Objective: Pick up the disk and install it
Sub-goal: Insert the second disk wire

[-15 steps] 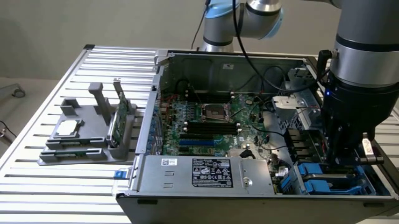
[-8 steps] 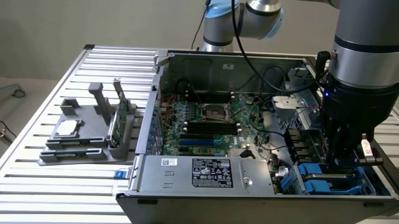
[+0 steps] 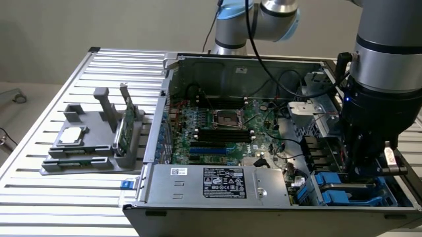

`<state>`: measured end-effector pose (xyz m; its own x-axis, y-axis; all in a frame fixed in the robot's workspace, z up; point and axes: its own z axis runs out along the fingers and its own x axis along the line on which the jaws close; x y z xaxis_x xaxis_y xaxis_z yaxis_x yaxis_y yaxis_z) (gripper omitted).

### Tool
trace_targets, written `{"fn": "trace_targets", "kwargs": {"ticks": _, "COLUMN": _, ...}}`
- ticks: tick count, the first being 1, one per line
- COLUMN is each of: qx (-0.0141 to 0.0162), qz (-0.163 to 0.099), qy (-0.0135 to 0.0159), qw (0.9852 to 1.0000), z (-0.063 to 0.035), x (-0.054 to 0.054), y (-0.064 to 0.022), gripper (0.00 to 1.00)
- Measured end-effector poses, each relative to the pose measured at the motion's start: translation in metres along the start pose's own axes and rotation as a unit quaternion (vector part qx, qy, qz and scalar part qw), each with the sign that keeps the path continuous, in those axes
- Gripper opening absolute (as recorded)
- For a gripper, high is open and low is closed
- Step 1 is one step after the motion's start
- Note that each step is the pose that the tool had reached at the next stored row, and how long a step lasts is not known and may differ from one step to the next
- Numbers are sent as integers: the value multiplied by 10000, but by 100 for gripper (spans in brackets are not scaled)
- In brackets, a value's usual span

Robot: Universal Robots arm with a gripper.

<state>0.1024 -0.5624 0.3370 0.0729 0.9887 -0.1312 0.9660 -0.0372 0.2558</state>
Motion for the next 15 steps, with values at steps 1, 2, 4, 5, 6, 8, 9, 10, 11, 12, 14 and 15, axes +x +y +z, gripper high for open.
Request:
{"fn": "trace_targets", "kwargs": {"ticks": 1, "qx": 0, "qz": -1, "qy": 3, "qw": 10000, "z": -20, "x": -3, "y": 6, "gripper": 17}}
{"fn": "trace_targets", "kwargs": {"ticks": 2, "qx": -1, "qz": -3, "qy": 2, "qw": 10000, "z": -42, "x": -5, "y": 12, "gripper": 17}}
{"fn": "trace_targets", "kwargs": {"ticks": 4, "qx": -1, "qz": -6, "qy": 3, "qw": 10000, "z": -61, "x": -8, "y": 17, "gripper": 17}}
{"fn": "trace_targets", "kwargs": {"ticks": 5, "qx": -1, "qz": -8, "qy": 4, "qw": 10000, "z": -61, "x": -8, "y": 17, "gripper": 17}}
{"fn": "trace_targets", "kwargs": {"ticks": 6, "qx": -2, "qz": -11, "qy": 6, "qw": 10000, "z": -61, "x": -7, "y": 16, "gripper": 17}}
{"fn": "trace_targets", "kwargs": {"ticks": 8, "qx": -2, "qz": -18, "qy": 15, "qw": 10000, "z": -62, "x": -8, "y": 10, "gripper": 17}}
{"fn": "trace_targets", "kwargs": {"ticks": 9, "qx": -2, "qz": -21, "qy": 23, "qw": 10000, "z": -59, "x": -8, "y": 5, "gripper": 17}}
{"fn": "trace_targets", "kwargs": {"ticks": 10, "qx": -2, "qz": -25, "qy": 32, "qw": 10000, "z": -54, "x": -8, "y": -1, "gripper": 17}}
{"fn": "trace_targets", "kwargs": {"ticks": 11, "qx": -3, "qz": -29, "qy": 41, "qw": 10000, "z": -50, "x": -7, "y": -5, "gripper": 17}}
{"fn": "trace_targets", "kwargs": {"ticks": 12, "qx": -3, "qz": -33, "qy": 51, "qw": 10000, "z": -45, "x": -7, "y": -8, "gripper": 17}}
{"fn": "trace_targets", "kwargs": {"ticks": 14, "qx": -4, "qz": -41, "qy": 74, "qw": 10000, "z": -32, "x": -4, "y": -14, "gripper": 17}}
{"fn": "trace_targets", "kwargs": {"ticks": 15, "qx": -4, "qz": -46, "qy": 85, "qw": 10000, "z": -26, "x": -2, "y": -16, "gripper": 17}}
